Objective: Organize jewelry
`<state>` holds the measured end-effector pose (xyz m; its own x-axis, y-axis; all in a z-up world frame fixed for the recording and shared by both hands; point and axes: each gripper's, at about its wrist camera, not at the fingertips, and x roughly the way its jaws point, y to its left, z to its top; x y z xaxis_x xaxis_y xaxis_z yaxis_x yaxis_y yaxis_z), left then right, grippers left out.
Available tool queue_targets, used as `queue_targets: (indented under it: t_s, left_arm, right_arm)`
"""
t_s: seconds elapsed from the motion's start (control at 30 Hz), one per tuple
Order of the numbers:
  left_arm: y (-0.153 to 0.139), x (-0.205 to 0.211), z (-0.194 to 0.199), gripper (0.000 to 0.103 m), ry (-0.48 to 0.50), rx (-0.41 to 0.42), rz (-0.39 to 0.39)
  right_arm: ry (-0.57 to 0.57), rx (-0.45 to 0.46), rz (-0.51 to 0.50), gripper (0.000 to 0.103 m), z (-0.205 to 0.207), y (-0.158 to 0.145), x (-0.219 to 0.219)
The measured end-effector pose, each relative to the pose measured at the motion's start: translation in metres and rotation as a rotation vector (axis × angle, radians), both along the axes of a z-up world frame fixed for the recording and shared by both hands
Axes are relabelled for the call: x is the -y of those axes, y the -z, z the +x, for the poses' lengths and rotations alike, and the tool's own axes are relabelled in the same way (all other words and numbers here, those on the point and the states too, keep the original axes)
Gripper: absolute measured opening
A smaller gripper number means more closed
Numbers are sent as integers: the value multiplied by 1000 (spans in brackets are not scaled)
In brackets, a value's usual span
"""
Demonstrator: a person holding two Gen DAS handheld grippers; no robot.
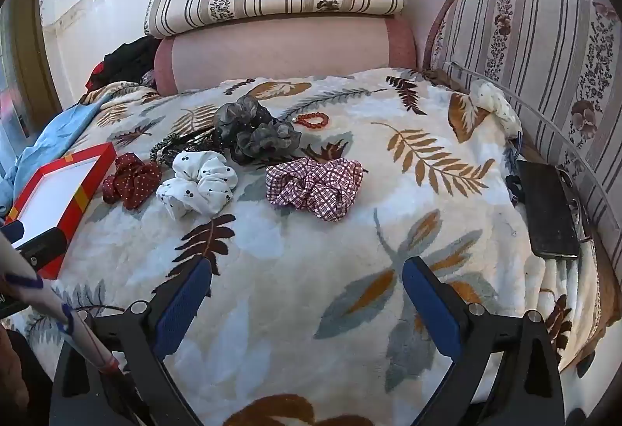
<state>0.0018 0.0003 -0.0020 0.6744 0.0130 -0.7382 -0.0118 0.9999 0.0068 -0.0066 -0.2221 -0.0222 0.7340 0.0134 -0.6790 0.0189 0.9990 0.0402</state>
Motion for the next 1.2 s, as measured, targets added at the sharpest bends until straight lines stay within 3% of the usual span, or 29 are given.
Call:
queue_targets:
  t_s: [0.07, 0.2, 0.4, 1.2]
  left_arm:
    - [2, -1, 3, 103, 11, -12, -12]
    - [-1, -2, -11, 103, 19, 48, -7]
    - [-2, 11, -11, 103, 20, 58, 36]
    - [0, 16, -12, 103, 28, 58, 31]
  right_arm:
    - [0, -9, 13, 101, 1, 0, 0]
    - [-3, -4, -1, 101, -1, -2, 0]
    - [1, -4, -13, 101, -2, 3, 2]
    - [5, 20, -27, 101, -6, -6, -3]
